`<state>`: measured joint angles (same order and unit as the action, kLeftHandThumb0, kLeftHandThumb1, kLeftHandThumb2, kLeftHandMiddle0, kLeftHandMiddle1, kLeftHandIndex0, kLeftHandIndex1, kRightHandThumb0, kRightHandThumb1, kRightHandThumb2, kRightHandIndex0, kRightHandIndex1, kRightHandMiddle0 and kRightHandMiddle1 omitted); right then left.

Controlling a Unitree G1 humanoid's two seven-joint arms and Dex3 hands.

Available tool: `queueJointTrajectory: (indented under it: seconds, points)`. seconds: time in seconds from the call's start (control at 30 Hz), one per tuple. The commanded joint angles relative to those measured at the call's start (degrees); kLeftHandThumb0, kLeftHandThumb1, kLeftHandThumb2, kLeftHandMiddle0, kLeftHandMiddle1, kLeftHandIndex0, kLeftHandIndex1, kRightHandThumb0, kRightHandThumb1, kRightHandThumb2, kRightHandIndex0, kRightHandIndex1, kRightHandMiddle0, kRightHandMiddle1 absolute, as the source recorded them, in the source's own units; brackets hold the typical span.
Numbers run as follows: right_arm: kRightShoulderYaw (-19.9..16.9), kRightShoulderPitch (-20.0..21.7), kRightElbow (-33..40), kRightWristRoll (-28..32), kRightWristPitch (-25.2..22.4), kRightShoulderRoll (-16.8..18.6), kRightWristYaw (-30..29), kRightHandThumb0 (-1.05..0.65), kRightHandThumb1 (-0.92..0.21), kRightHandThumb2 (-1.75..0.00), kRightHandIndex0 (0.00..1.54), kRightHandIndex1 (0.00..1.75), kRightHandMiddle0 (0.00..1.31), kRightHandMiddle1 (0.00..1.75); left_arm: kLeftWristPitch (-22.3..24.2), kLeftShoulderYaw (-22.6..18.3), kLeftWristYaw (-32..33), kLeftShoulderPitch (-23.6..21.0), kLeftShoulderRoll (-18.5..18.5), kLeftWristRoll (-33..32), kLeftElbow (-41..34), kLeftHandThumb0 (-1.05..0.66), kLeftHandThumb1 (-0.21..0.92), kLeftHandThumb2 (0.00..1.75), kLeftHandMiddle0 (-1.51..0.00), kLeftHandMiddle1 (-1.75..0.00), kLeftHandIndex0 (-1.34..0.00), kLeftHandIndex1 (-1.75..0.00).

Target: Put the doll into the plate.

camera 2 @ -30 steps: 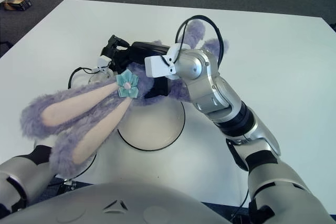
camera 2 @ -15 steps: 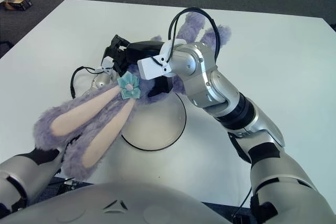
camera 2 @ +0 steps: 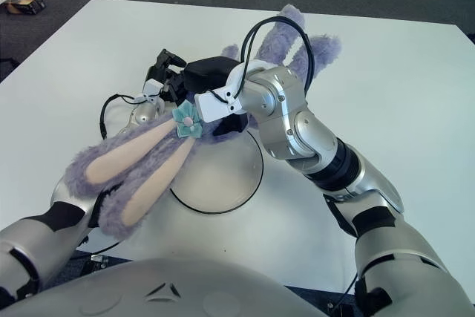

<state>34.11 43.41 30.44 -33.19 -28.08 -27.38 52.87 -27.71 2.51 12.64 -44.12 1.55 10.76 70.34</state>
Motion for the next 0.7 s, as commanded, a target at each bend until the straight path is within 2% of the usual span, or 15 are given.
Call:
queueJointTrajectory:
  seconds: [0.0, 0.27, 0.4, 0.47, 0.67]
  points:
    - [-0.7, 0.8, 1.3, -1.9, 0.8, -1.4, 1.8, 0.01, -0.08, -1.51, 0.88, 1.50, 0.58, 1.75, 1.9, 0.6, -1.5, 2.0, -0.4, 0.7, 2.7, 0.00, 0.54, 1.06, -0.34, -1.75, -0.32, -1.75]
    - [-0.9, 2.5, 1.2, -3.0, -0.9, -0.3, 5.7, 0.00, -0.12, -1.53, 0.80, 1.71, 0.53, 1.71, 1.8, 1.4, -1.1, 1.8, 0.0, 1.7, 3.1, 0.00, 0.55, 1.05, -0.33, -1.75, -0.32, -1.75]
    - [-1.3, 2.5, 1.0, -2.9, -2.9, 1.4, 6.0, -0.01, -0.12, -1.52, 0.79, 1.74, 0.56, 1.64, 1.8, 1.4, -1.1, 1.7, 0.1, 1.9, 3.2, 0.00, 0.55, 1.05, -0.33, -1.75, -0.32, -1.75]
    - [-1.5, 2.5, 0.8, -2.6, -3.7, 2.4, 5.8, -0.01, -0.15, -1.50, 0.69, 1.74, 0.58, 1.70, 1.8, 1.4, -1.1, 1.7, 0.1, 1.9, 3.3, 0.00, 0.55, 1.04, -0.33, -1.75, -0.31, -1.75]
    - [-1.5, 2.1, 0.3, -2.5, -4.0, 4.9, 4.2, -0.01, -0.17, -1.49, 0.62, 1.75, 0.59, 1.74, 1.6, 1.4, -1.1, 1.7, 0.1, 1.9, 3.4, 0.00, 0.55, 1.04, -0.33, -1.75, -0.31, -1.75]
